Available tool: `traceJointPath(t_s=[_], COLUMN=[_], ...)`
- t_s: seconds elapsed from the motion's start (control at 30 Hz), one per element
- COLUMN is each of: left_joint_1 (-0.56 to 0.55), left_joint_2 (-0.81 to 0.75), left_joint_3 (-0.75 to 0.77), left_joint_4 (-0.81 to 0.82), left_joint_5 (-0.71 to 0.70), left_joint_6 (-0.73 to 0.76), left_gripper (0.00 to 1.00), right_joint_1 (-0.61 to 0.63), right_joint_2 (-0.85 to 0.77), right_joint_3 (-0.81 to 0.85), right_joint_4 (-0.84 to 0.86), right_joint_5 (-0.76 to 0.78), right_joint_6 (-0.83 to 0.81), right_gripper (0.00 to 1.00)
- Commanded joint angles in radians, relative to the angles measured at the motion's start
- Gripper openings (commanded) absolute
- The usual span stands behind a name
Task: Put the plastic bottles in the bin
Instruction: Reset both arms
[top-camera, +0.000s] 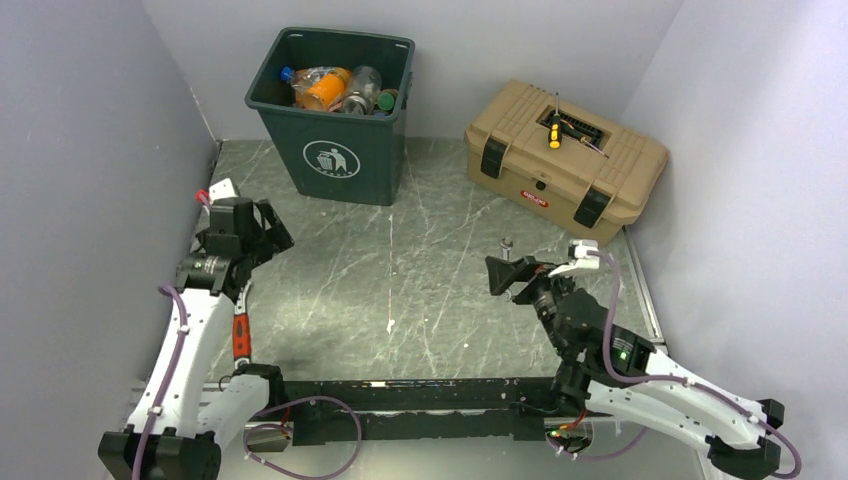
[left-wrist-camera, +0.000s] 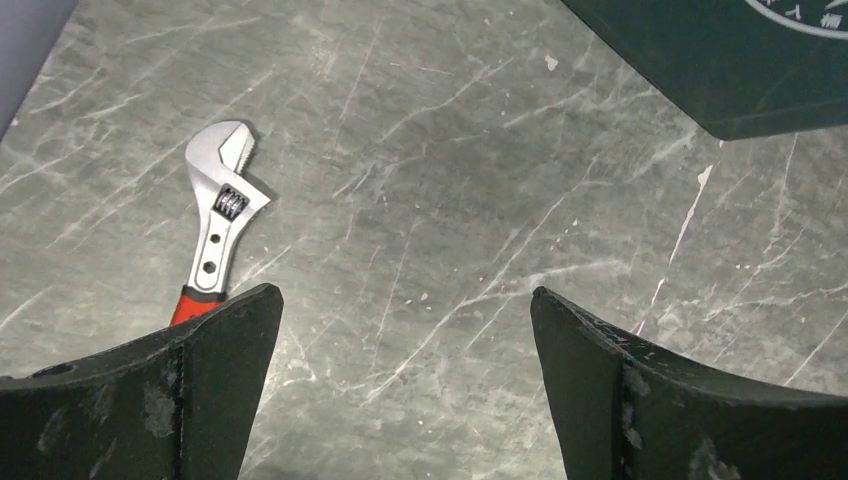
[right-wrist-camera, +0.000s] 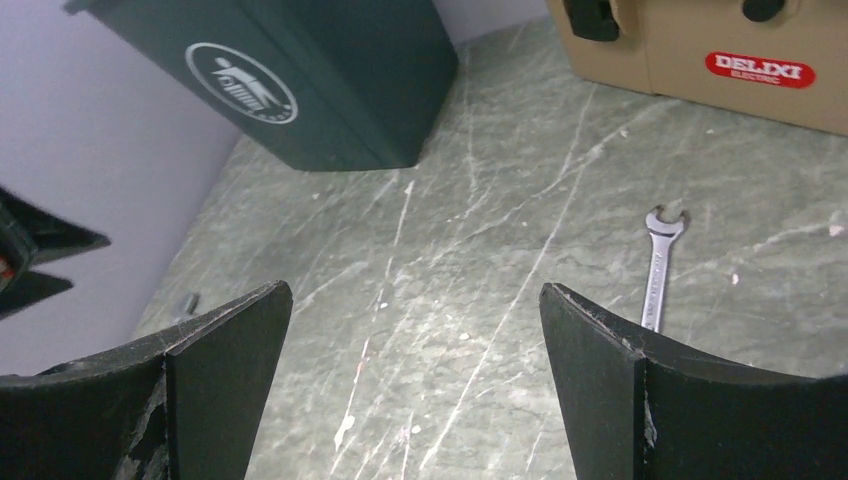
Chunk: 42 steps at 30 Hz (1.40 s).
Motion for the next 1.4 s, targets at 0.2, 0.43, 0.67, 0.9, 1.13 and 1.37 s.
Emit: traceJointPath(t_s=[0.2, 0.43, 0.67, 0.9, 1.13, 1.37], left_joint_1=[-0.116, -0.172, -0.197, -0.189, 0.004, 0.009], left_joint_2=[-0.03, -0.057, 0.051, 0.172, 0.294, 0.446], left_joint_3=[-0.2, -0.319, -0.391, -0.44, -0.597, -0.701], left_joint_4=[0.31, 0.517, 0.684, 0.873, 1.222, 1.675], left_joint_5=[-0.053, -0.099, -0.151, -0.14, 0.044, 0.093], left_joint_6=[0.089, 0.281, 0.397, 0.449, 0.412, 0.577], left_gripper=[1.0, 0.99, 1.0, 1.0, 0.95, 0.98], right_joint_1=[0.0, 0.0, 0.0, -0.014, -0.387, -0.649], right_joint_2=[0.227, 0.235, 0.306, 0.304, 0.445, 0.719], right_joint_3=[0.078, -0.06, -0.051, -0.07, -0.155, -0.229], right_joint_4=[-0.118, 0.11, 0.173, 0.345, 0.608, 0.955], right_joint_5=[0.317, 0.369, 0.38, 0.323, 0.013, -0.019], right_joint_6=[0.225, 0.057, -0.007, -0.215, -0.34, -0.492], right_gripper=[1.0, 1.0, 1.0, 1.0, 1.0, 1.0])
